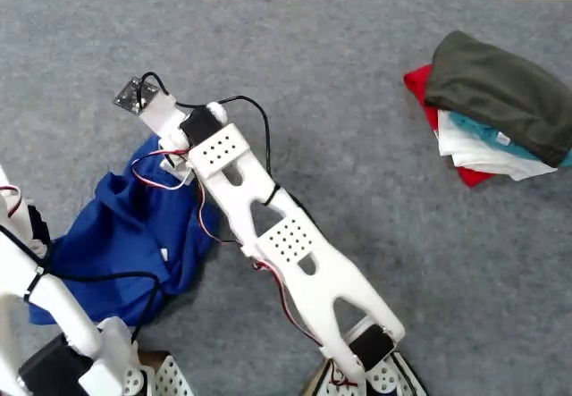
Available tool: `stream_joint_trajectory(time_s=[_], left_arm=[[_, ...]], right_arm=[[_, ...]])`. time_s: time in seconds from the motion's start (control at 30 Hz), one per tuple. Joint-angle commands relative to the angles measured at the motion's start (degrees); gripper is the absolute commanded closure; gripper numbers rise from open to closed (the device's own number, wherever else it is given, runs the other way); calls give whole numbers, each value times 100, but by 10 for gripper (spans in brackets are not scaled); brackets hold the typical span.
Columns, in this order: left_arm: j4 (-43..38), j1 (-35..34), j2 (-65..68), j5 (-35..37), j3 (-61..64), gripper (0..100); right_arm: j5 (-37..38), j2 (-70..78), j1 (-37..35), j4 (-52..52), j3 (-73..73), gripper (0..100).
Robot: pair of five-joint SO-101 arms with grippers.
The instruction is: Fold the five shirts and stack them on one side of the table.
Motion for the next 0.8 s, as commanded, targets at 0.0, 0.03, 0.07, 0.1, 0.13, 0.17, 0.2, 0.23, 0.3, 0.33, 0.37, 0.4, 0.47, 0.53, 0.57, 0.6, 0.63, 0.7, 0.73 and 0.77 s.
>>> stream_joint_trajectory(time_s=[0.0,0.03,0.07,0.1,0.13,0.17,0.2,0.23,0.3,0.33,0.37,0.4,0.47,0.53,0.57,0.6,0.63,0.7,0.73,0.77], left_arm=[[-281,-62,-136,-18,79,981],[-404,-70,-136,-18,141,981],[-510,-70,-136,-18,211,981],[-589,-70,-136,-18,281,981],[-659,-70,-136,-18,343,981],[-730,-70,-136,-18,413,981],[-809,-70,-136,-18,457,981],[-879,-53,-136,-18,501,981],[-1099,-26,-136,62,527,981],[-1257,-26,-127,281,536,980],[-1415,-26,-127,642,536,967],[-1565,-26,-127,1046,536,945],[-1785,-18,-127,1697,536,877],[-1952,97,-127,2163,536,805],[-1987,176,-127,2330,536,778],[-1996,281,-127,2462,545,764],[-2004,413,-127,2558,545,760],[-2004,738,-127,2655,545,760],[-2004,897,-127,2655,545,760],[-1978,1046,-127,2655,545,760]], right_arm=[[0,-585,224,677,-154,995],[0,-646,233,800,-145,995],[-9,-708,277,826,-110,995],[-35,-778,365,826,-101,995],[-35,-857,453,826,-101,995],[-44,-936,514,826,-101,995],[-44,-1024,585,826,-84,995],[-44,-1130,664,826,-31,995],[-35,-1455,822,826,242,995],[-26,-1675,919,826,488,995],[-18,-1921,1007,826,804,995],[-18,-2220,1095,826,1174,995],[-9,-2879,1244,826,2053,995],[0,-3582,1349,826,2993,995],[26,-3943,1393,818,3442,995],[123,-4303,1420,818,3899,995],[229,-4629,1455,818,4286,995],[369,-5262,1543,800,5033,995],[404,-5552,1604,791,5358,995],[448,-5815,1684,791,5657,995]])
